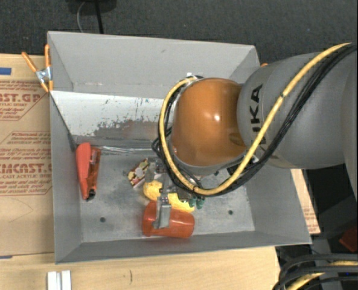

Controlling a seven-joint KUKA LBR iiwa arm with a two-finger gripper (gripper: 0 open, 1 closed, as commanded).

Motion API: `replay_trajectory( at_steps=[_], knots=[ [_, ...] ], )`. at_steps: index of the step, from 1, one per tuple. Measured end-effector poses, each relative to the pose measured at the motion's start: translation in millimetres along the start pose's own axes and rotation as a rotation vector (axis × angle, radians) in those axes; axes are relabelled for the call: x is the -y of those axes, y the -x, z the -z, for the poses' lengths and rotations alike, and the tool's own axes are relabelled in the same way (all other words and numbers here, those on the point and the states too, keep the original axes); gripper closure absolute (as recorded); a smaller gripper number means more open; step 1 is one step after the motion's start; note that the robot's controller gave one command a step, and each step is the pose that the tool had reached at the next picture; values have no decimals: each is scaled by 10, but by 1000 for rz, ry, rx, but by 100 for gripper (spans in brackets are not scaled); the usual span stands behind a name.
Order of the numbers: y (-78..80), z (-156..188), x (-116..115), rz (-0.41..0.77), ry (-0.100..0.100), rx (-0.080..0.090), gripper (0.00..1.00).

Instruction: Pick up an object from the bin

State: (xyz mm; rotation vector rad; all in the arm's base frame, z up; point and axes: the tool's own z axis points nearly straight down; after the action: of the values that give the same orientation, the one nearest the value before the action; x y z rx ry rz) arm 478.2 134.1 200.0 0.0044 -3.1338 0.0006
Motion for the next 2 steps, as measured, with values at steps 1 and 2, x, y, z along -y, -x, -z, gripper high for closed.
replay_trajectory(
  at_steps=[1,2],
  knots=[
    [18,41,6,-2,1,8,0],
    [112,-464,253,49,2,11,0]
  ],
)
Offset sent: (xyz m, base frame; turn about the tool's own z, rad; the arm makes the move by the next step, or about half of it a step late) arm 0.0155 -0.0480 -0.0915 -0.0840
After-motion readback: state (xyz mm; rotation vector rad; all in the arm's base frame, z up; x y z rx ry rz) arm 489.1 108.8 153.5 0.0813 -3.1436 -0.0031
